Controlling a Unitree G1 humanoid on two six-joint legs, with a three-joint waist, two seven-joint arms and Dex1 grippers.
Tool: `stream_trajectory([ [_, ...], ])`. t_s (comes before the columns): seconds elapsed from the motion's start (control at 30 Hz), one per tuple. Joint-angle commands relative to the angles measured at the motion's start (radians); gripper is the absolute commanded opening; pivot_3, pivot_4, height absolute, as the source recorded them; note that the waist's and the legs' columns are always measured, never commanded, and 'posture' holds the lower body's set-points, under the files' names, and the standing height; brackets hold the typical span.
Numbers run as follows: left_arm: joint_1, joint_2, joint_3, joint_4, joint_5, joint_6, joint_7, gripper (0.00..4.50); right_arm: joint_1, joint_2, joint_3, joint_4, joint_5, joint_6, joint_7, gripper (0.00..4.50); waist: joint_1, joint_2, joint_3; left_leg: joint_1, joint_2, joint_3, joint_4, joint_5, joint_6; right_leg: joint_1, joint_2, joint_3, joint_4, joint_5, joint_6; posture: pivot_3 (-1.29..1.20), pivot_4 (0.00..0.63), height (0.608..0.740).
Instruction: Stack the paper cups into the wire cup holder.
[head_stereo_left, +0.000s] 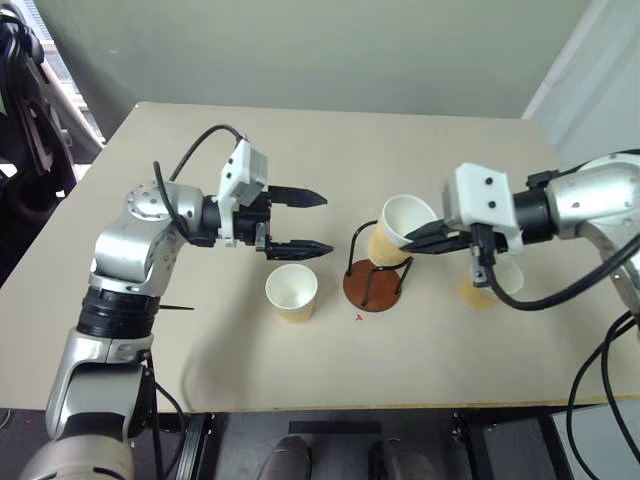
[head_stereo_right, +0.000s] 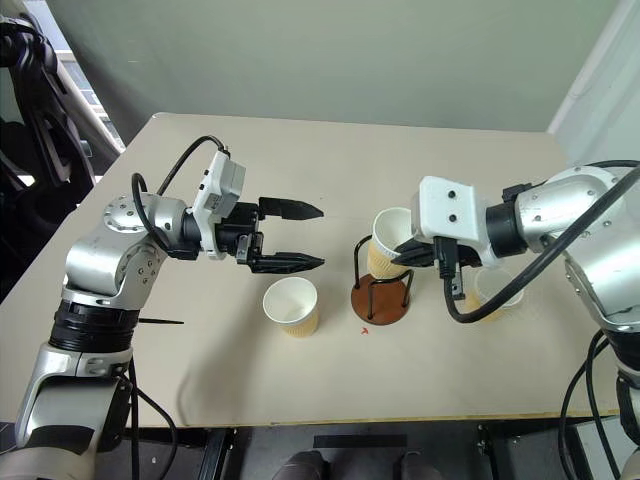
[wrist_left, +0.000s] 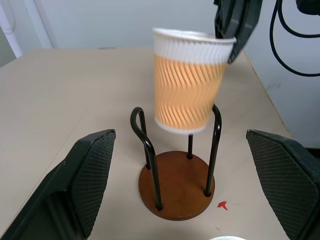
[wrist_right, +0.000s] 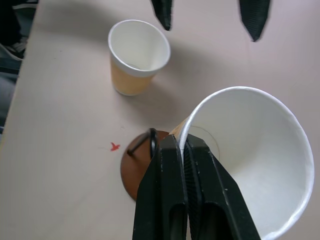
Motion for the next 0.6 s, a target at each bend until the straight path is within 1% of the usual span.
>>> stream_trajectory([
  [0.03, -0.012, 0.006, 0.030, -0.020, 0.000, -0.019, 0.008, 4.50, -0.008, 0.004, 0.001, -0.024, -0.011, -0.015, -0.001, 0.03, 0.000, 0.000, 0.000, 0.000, 0.000, 0.000, 0.000, 0.000, 0.000, 0.000, 0.000, 0.000, 0.000, 0.000, 0.000, 0.00, 0.150, 0.740],
  [0.13, -0.012, 0.006, 0.030, -0.019, 0.000, -0.021, 0.010, 4.50, -0.013, 0.016, 0.008, -0.022, -0.014, -0.011, -0.002, 0.62, 0.000, 0.000, 0.000, 0.000, 0.000, 0.000, 0.000, 0.000, 0.000, 0.000, 0.000, 0.000, 0.000, 0.000, 0.000, 0.00, 0.150, 0.740],
  [0.4, -0.017, 0.004, 0.028, -0.014, -0.002, -0.024, 0.014, 4.50, -0.027, 0.046, 0.011, -0.008, -0.037, -0.019, -0.026, 3.36, -0.001, 0.000, 0.000, 0.000, 0.000, 0.000, 0.000, 0.000, 0.000, 0.000, 0.000, 0.000, 0.000, 0.000, 0.000, 0.00, 0.150, 0.740],
  [0.6, -0.019, 0.004, 0.026, -0.010, -0.003, -0.024, 0.012, 4.50, -0.041, 0.094, -0.023, -0.004, -0.004, 0.011, -0.063, 3.36, -0.002, 0.000, 0.000, 0.000, 0.000, 0.000, 0.000, 0.000, 0.000, 0.000, 0.000, 0.000, 0.000, 0.000, 0.000, 0.00, 0.150, 0.740],
])
